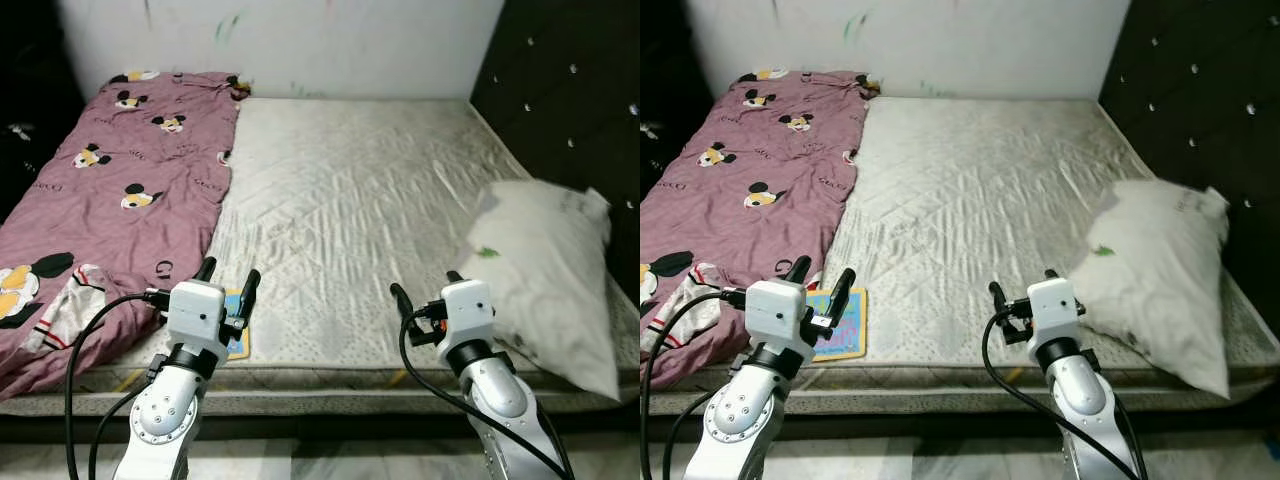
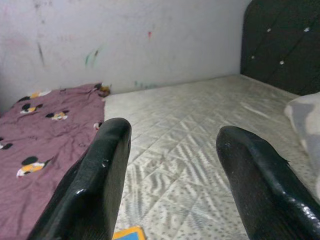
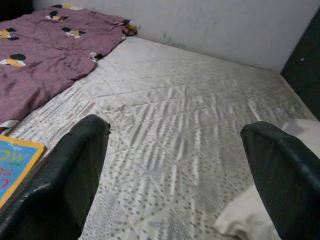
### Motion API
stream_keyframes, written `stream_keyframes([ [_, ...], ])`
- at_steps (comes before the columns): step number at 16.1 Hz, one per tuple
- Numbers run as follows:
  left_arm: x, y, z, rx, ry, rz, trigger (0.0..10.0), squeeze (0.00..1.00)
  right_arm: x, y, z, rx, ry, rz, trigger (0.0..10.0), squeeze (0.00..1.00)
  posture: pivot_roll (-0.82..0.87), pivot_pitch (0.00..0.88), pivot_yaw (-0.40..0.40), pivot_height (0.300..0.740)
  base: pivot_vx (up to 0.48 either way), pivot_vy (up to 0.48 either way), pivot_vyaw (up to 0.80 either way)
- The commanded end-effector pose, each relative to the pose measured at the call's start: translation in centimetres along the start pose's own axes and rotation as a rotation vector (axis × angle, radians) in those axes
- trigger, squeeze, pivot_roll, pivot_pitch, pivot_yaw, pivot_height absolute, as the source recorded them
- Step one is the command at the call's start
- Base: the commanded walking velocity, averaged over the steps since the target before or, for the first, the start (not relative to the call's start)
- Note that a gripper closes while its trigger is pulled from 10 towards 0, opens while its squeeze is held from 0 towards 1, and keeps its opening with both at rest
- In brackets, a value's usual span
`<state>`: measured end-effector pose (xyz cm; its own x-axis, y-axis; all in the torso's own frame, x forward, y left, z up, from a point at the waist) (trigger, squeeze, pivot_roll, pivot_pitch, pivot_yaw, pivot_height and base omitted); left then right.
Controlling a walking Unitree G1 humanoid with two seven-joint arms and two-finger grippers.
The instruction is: Clean up the room
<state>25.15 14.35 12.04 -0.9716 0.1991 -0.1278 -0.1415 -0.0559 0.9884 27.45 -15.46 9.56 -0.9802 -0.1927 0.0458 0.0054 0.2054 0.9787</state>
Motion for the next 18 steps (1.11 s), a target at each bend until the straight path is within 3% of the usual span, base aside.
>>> stream_keyframes([
  [1,-0.05,0.08,0.07,-0.001,-0.004,-0.006,10.0,0.00,-0.16,0.06,0.04,-0.002,0.005,-0.001,10.0,0.00,-0.04,0.055,-0.030,0.740,0.368,0.000,0.00],
  [8,-0.08,0.00,-0.06,-0.003,-0.019,0.002,10.0,0.00,-0.16,0.09,0.06,-0.004,0.004,-0.002,10.0,0.00,-0.04,0.057,-0.028,0.740,0.348,0.000,0.00],
  [18,-0.33,-0.38,0.18,-0.021,0.015,0.030,10.0,0.00,-0.34,0.04,0.05,-0.005,0.012,0.000,10.0,0.00,-0.03,0.055,-0.031,0.740,0.000,-0.058,0.00],
])
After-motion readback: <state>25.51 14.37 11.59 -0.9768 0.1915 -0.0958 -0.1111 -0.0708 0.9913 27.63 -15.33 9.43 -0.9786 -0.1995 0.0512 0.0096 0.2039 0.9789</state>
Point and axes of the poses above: a point about 5 cm out from each wrist's last joint towards the gripper, its own x axis pointing back from the gripper into the wrist, its own y axis along the axis of the wrist's last joint, z = x × y, the point moved 1 cm from there along -x, pointing out of the wrist towards the gripper, and after that the axes turned 3 degrees about x, right-handed, at the moved point
